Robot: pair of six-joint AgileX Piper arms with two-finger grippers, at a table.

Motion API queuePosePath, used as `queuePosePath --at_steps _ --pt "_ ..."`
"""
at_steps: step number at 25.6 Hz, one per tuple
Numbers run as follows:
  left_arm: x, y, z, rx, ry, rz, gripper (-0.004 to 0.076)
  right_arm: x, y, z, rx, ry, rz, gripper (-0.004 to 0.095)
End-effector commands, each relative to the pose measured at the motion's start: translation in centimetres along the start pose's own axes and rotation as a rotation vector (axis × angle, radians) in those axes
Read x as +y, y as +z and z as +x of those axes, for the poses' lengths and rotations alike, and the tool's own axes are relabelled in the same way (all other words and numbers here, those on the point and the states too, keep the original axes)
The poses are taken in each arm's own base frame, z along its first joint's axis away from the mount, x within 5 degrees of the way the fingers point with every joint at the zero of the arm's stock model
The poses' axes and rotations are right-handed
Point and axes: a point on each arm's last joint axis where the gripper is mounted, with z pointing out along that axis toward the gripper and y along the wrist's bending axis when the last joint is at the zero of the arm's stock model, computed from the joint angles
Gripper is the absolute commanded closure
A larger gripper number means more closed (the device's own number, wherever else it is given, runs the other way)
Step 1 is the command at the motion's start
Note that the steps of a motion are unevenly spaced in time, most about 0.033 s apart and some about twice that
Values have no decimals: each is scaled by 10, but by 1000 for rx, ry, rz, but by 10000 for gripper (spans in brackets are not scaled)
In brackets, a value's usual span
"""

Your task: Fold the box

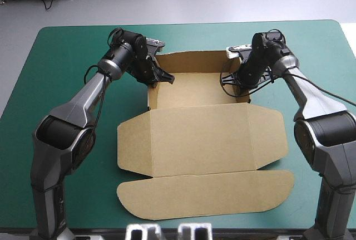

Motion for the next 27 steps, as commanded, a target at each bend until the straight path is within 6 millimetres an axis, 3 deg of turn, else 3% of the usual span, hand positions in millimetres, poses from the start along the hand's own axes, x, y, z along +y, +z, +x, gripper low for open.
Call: queuePosePath --at_steps 1,5,7,13,16,23,27 --pt "-17 -19 3 -3 69 53 733 -1 -32 3 -61 -72 4 926" --pt "-20 -18 3 1 69 89 720 -1 -32 3 -61 -91 5 906" --pt "-21 -18 3 -1 88 107 655 -1 -32 3 -61 -99 5 836" --pt "-17 -26 3 -18 70 132 300 -1 -33 2 -63 -110 2 325" --pt "-12 -33 3 -34 31 111 208 -1 -37 3 -73 -109 6 125" --pt "-3 -84 -5 -187 33 76 204 1 -85 9 -189 -129 55 113" --pt "6 -130 2 -297 47 -58 204 8 -143 21 -345 -151 70 113"
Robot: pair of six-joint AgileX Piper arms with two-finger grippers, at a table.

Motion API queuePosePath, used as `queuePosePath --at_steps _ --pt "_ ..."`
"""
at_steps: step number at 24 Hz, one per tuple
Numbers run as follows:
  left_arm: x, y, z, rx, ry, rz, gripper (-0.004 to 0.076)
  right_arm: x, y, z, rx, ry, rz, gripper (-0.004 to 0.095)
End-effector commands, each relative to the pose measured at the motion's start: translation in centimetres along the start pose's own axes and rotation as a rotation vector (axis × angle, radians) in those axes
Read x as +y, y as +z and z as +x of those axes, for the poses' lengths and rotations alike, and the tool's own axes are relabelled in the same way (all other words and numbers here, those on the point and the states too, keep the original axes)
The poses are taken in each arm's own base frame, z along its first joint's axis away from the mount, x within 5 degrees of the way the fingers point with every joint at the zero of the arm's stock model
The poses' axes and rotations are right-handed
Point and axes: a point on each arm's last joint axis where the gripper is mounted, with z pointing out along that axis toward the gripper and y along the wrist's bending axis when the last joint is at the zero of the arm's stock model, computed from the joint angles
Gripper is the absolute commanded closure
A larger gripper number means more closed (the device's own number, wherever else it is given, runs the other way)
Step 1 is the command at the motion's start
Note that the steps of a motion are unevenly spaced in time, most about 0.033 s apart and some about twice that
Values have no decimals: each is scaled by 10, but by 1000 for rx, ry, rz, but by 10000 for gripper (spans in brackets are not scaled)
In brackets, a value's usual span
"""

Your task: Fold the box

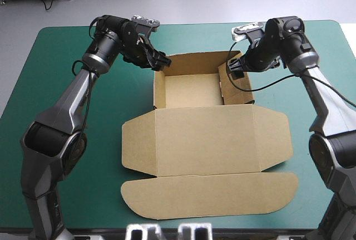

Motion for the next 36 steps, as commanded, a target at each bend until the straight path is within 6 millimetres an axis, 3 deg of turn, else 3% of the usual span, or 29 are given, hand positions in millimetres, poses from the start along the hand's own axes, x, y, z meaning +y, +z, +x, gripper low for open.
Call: queuePosePath --at_steps 1,2,3,4,6,10,13,15,16,21,26,27,29,30,32,35,36 --pt "2 -78 3 -125 15 -83 209 2 -73 3 -169 -39 30 116" --pt "5 -105 7 -179 24 -128 232 3 -90 7 -207 -53 50 115" --pt "5 -118 9 -203 27 -146 260 3 -98 9 -223 -58 59 115" --pt "5 -143 16 -253 41 -165 338 4 -109 12 -245 -62 75 115" --pt "3 -172 27 -305 71 -176 482 3 -114 14 -255 -66 92 115" --pt "0 -210 54 -350 151 -192 724 2 -105 11 -237 -64 85 115" --pt "0 -220 79 -330 168 -207 728 1 -87 6 -199 -58 60 115" --pt "0 -217 97 -290 169 -200 728 1 -71 1 -167 -52 40 115" --pt "-1 -206 115 -230 169 -181 728 0 -53 -2 -129 -47 29 115" --pt "-1 -175 158 -79 151 -164 728 -5 2 -11 -28 -32 -2 115" --pt "0 -137 200 84 68 -150 728 -8 43 -12 54 -22 -14 162" --pt "1 -125 211 137 49 -148 728 -7 54 -12 73 -13 -35 254" --pt "1 -113 220 188 47 -143 729 -5 57 -14 57 -24 -71 482" --pt "1 -110 223 203 47 -141 729 -4 55 -17 33 -29 -75 667" --pt "1 -110 223 206 47 -141 731 -5 50 -21 6 -70 -69 923" --pt "1 -110 223 206 49 -145 731 -23 31 -27 -40 -46 -52 927" --pt "1 -110 223 206 49 -145 731 -41 16 -30 -67 -26 -28 925"
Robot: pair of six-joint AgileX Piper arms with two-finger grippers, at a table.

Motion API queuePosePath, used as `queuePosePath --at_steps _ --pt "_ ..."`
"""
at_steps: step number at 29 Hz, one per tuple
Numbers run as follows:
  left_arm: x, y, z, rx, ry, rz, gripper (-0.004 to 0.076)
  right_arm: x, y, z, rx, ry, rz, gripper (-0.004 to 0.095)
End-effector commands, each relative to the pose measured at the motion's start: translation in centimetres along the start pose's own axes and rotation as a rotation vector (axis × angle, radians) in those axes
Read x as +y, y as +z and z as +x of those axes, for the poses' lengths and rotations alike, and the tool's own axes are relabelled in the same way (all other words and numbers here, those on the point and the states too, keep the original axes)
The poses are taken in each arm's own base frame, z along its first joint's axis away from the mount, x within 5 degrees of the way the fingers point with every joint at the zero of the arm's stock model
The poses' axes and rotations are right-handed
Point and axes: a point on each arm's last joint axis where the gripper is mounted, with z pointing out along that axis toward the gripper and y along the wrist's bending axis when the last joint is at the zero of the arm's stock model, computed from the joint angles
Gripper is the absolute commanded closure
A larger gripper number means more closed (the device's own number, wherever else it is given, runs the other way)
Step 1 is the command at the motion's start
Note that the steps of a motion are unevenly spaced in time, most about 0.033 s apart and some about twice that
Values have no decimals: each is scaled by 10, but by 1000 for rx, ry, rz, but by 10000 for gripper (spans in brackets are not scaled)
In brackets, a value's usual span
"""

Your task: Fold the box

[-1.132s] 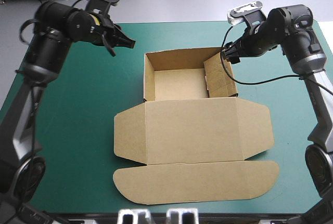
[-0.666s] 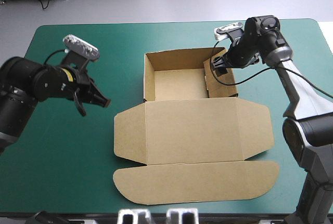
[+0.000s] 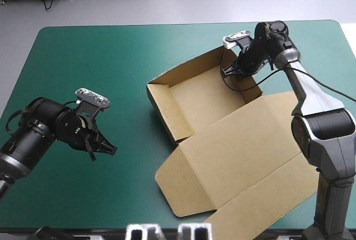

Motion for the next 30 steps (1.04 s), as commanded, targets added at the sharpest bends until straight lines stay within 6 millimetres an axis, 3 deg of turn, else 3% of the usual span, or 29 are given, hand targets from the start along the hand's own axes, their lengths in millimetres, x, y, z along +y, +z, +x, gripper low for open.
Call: queuePosePath --at_steps 1,5,8,15,21,26,28,30 --pt "1 -11 4 5 -15 -6 731 -31 -62 -3 -159 59 55 925" --pt "1 -11 4 5 -15 -6 731 -86 -95 9 -240 166 140 926" --pt "2 -11 4 3 -13 -11 731 -144 -113 39 -228 265 269 926" --pt "7 -11 5 6 4 -70 731 -215 -133 93 -216 438 362 926" --pt "8 -11 3 -6 4 -77 731 -253 -116 122 -158 529 358 926" --pt "8 -11 1 -28 6 -82 731 -263 -93 124 -138 512 296 923" --pt "8 -11 1 -37 7 -83 731 -263 -87 122 -145 476 279 892" --pt "8 -11 0 -42 6 -81 731 -265 -86 122 -144 476 282 787"
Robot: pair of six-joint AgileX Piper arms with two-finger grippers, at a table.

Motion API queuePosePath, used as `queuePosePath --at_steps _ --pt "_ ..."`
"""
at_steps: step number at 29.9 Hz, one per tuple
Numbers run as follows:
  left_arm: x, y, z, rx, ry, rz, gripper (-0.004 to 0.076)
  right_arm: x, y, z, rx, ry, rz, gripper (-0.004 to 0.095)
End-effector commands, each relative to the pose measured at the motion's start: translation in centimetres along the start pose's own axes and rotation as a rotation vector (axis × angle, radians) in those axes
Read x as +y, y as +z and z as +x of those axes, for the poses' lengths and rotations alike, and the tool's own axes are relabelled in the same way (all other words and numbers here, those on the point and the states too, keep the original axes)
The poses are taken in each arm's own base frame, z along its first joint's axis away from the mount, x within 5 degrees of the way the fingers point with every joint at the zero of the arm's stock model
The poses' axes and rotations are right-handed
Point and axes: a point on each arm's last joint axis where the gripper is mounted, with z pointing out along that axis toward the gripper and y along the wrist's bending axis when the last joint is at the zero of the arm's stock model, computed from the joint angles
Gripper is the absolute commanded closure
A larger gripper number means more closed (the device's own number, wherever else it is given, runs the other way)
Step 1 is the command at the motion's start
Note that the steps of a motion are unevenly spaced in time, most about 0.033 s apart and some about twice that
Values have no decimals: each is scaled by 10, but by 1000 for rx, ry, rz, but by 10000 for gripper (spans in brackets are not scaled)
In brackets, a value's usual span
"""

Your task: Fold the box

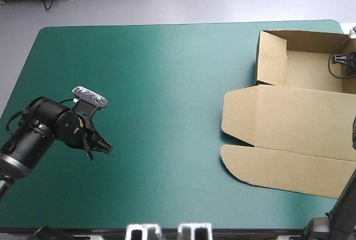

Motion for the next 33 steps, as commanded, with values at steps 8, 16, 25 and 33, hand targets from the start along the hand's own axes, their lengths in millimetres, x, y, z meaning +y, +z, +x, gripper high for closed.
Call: queuePosePath --at_steps 8,16,25,33 --pt "3 -11 -1 -54 -7 -19 731 -4 -50 -11 -117 -40 110 91" --pt "3 -11 -4 -88 -25 -22 731 20 -148 -26 -411 24 39 78" --pt "4 -12 -11 -167 -63 -22 733 125 -242 -13 -632 -219 -177 879" --pt "4 -16 -10 -192 -98 -21 733 219 -244 38 -490 -485 -254 925"
